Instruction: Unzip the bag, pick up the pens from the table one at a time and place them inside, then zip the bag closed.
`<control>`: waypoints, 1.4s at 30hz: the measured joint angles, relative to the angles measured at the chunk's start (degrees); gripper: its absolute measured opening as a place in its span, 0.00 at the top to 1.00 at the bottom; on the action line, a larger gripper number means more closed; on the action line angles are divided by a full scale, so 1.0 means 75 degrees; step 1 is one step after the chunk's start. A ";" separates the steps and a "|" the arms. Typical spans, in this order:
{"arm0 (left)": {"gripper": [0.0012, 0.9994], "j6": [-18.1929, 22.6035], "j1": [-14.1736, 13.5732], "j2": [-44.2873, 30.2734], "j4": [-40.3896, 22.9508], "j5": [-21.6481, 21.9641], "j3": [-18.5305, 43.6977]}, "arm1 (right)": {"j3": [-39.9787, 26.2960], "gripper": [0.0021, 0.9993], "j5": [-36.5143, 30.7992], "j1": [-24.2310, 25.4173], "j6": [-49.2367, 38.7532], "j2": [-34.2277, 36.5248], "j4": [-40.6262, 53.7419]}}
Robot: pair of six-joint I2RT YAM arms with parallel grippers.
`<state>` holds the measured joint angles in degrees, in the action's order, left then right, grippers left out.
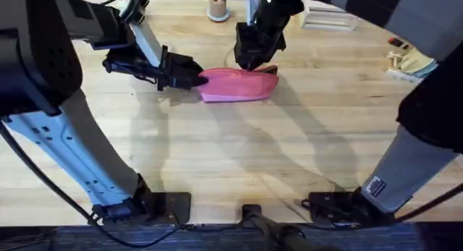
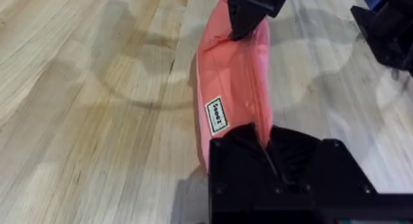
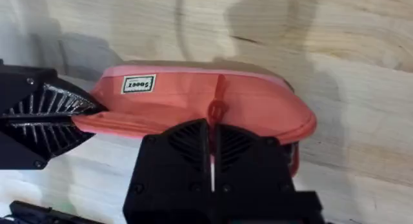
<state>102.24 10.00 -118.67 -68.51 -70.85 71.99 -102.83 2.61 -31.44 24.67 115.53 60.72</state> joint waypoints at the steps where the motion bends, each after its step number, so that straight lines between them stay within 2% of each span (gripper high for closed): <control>1: 0.96 0.0000 0.0000 0.0000 0.0000 0.0000 0.0000 | 0.0000 0.97 -0.0002 0.0000 0.0000 0.0000 -0.0029; 17: 0.96 -0.0003 0.0000 0.0000 0.0000 -0.0003 0.0000 | -0.0006 0.97 0.0070 0.0152 -0.0008 0.0002 0.0032; 25: 0.96 -0.0006 -0.0009 0.0000 0.0015 -0.0011 0.0000 | -0.0026 0.97 0.0144 0.0696 -0.0182 -0.0020 0.0138; 34: 0.96 -0.0006 -0.0006 0.0000 0.0003 -0.0005 0.0000 | -0.0026 0.97 -0.0525 0.1473 -0.0408 -0.0385 0.0288; 42: 0.96 -0.0006 -0.0006 0.0000 0.0003 -0.0005 0.0000 | -0.0032 0.97 -0.0664 0.1603 -0.0466 -0.0408 0.0313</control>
<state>102.19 9.96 -118.67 -68.49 -70.89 71.99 -103.07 -2.37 -19.42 21.17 112.46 63.07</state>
